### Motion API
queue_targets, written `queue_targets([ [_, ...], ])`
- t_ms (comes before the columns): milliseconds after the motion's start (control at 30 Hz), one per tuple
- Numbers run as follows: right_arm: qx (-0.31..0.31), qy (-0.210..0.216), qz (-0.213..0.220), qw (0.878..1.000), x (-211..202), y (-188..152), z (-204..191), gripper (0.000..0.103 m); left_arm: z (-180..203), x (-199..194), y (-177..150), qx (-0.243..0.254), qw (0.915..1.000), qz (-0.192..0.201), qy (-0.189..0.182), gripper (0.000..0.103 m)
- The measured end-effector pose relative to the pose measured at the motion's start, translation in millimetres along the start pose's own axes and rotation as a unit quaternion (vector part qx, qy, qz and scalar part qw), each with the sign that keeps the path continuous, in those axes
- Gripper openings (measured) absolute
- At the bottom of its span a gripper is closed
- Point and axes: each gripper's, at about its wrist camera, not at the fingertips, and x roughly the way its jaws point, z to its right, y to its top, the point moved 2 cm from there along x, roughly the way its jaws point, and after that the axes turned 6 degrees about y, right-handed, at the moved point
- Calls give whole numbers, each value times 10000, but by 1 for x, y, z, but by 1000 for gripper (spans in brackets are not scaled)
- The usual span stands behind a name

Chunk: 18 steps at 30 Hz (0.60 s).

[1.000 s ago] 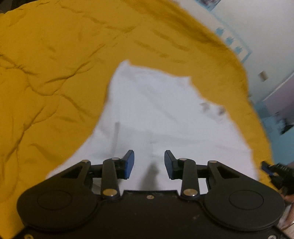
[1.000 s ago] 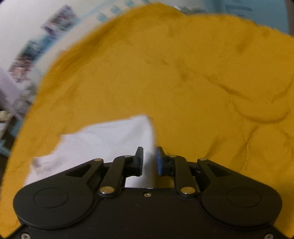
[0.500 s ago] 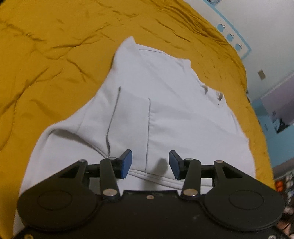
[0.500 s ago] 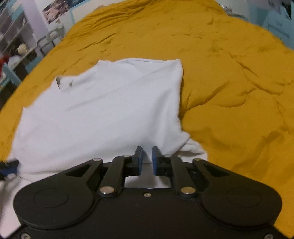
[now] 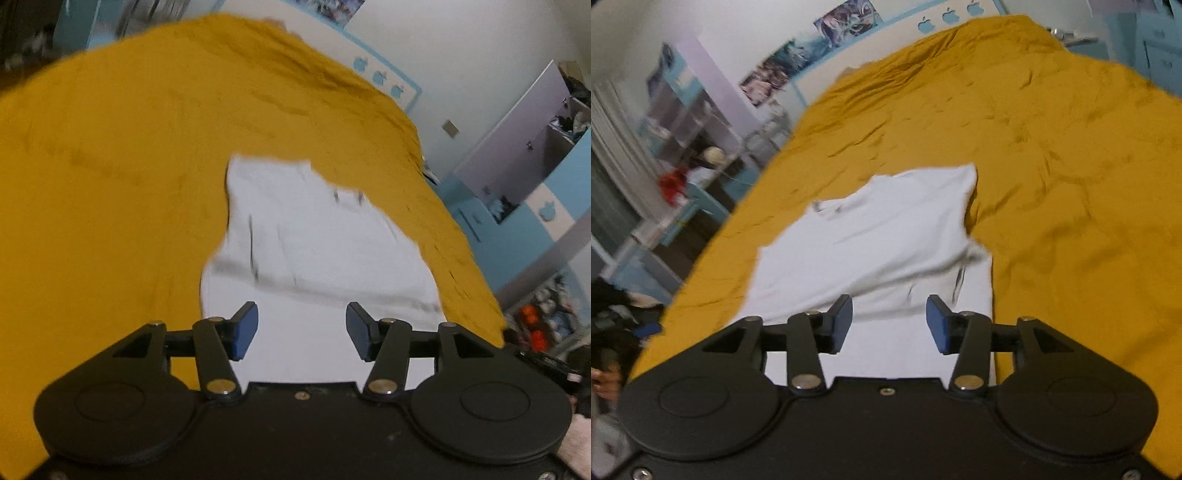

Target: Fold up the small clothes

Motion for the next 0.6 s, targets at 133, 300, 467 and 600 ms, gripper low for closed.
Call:
queue_targets([
  [133, 466, -38, -283, 9985, -18, -35, 29, 47, -27, -3, -58, -211, 9978, -527, 334, 55],
  [300, 1205, -78, -516, 9913, -26, -59, 63, 47, -54, -1, -91, -1003, 9923, -699, -201, 56],
  [467, 1684, 182, -479, 9844, -24, -66, 77, 49, -59, 12, -99, -1502, 9794, -1175, -659, 57],
  [600, 1761, 341, -573, 9821, -13, -67, 77, 53, -51, 9, -99, -1282, 9812, -1293, -642, 58],
])
